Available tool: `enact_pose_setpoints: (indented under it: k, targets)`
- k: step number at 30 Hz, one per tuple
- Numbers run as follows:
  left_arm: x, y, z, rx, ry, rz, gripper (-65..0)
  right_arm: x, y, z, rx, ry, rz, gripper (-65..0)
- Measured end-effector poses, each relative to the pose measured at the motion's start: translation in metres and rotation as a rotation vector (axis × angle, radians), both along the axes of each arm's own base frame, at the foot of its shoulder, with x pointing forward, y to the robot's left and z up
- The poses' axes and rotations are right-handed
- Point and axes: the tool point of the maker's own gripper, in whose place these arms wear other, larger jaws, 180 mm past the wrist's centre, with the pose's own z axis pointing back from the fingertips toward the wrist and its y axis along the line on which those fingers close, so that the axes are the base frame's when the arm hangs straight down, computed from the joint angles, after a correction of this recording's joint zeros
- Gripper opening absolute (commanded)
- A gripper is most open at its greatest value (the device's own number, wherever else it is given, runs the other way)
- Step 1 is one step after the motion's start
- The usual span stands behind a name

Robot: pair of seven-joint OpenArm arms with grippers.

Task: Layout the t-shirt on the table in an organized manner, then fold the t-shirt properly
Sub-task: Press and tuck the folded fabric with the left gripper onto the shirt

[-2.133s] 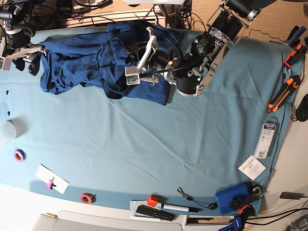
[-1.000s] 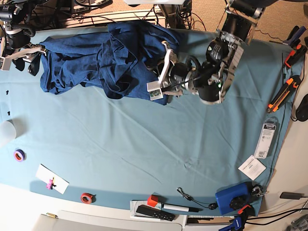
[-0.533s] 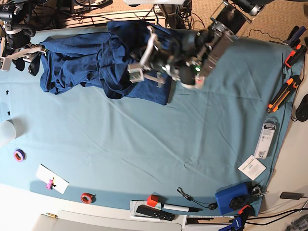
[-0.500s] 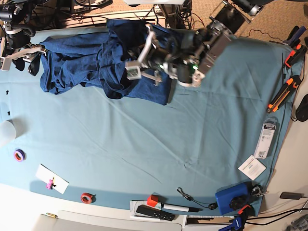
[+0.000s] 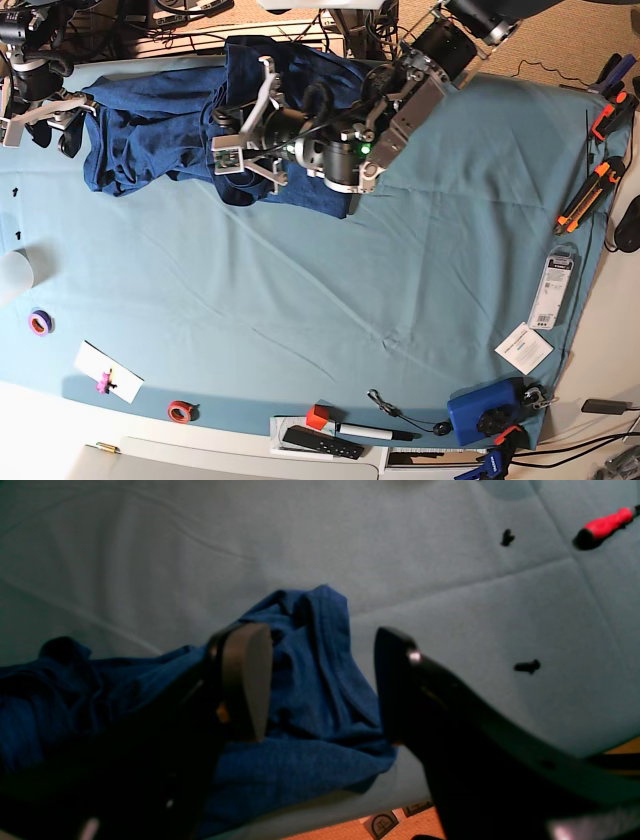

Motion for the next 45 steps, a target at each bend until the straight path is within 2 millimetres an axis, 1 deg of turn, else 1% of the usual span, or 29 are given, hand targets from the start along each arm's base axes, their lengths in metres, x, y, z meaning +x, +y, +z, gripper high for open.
enact_pose_setpoints:
  k: [6,9,11,13,14,16,19,21,22,25,28,30,33,36,39,42,45]
  targets:
    - [0.009,0.003,0.002,0.015,-0.035,0.009,-65.0,0.000,0.000,0.000,0.000,-0.001,0.000,-32.6]
    - [0.020,0.012,0.024,-0.034,-0.030,0.028,-65.0,0.000,0.000,0.000,0.000,0.000,0.000,-32.6]
    - [0.034,0.023,0.029,-0.018,-0.040,0.056,-65.0,0.000,0.000,0.000,0.000,0.000,0.000,-32.6]
    - [0.047,0.037,0.023,0.026,-0.038,0.102,-65.0,0.000,0.000,0.000,0.000,0.000,0.000,-32.6]
    - [0.049,0.043,0.019,0.043,-0.032,0.117,-65.0,0.000,0.000,0.000,0.000,0.000,0.000,-32.6]
    - [0.048,0.052,0.011,0.055,-0.017,0.130,-65.0,0.000,0.000,0.000,0.000,-0.001,0.000,-32.6]
    - [0.047,0.071,-0.009,0.104,-0.005,0.157,-65.0,0.000,0.000,0.000,0.000,0.000,0.000,-32.6]
    - [0.044,0.076,-0.019,0.095,0.017,0.181,-65.0,0.000,0.000,0.000,0.000,-0.001,0.000,-32.6]
    - [0.042,0.075,-0.020,0.079,0.026,0.190,-65.0,0.000,0.000,0.000,0.000,-0.002,0.000,-32.6]
    - [0.039,0.068,-0.014,0.015,0.039,0.200,-65.0,0.001,0.002,0.002,0.007,-0.013,0.006,-32.6]
    - [0.039,0.061,-0.012,0.017,0.013,0.191,-65.0,0.003,0.003,0.003,0.015,-0.024,0.013,-32.6]
    - [0.040,0.058,-0.017,0.046,-0.029,0.185,-65.0,0.003,0.003,0.003,0.015,-0.023,0.012,-32.6]
    - [0.036,0.044,-0.014,0.029,-0.049,0.182,-65.0,0.003,0.003,0.003,0.015,-0.024,0.013,-32.6]
    - [0.026,0.036,-0.017,0.043,-0.075,0.141,-65.0,0.003,0.003,0.003,0.015,-0.023,0.012,-32.6]
    - [0.025,0.028,-0.018,0.042,-0.100,0.162,-65.0,0.003,0.003,0.003,0.015,-0.023,0.012,-32.6]
    - [0.030,0.022,-0.016,0.033,-0.145,0.186,-65.0,0.003,0.003,0.003,0.015,-0.023,0.012,-32.6]
    - [0.042,0.020,-0.012,0.037,-0.200,0.220,-65.0,0.003,0.003,0.003,0.015,-0.023,0.012,-32.6]
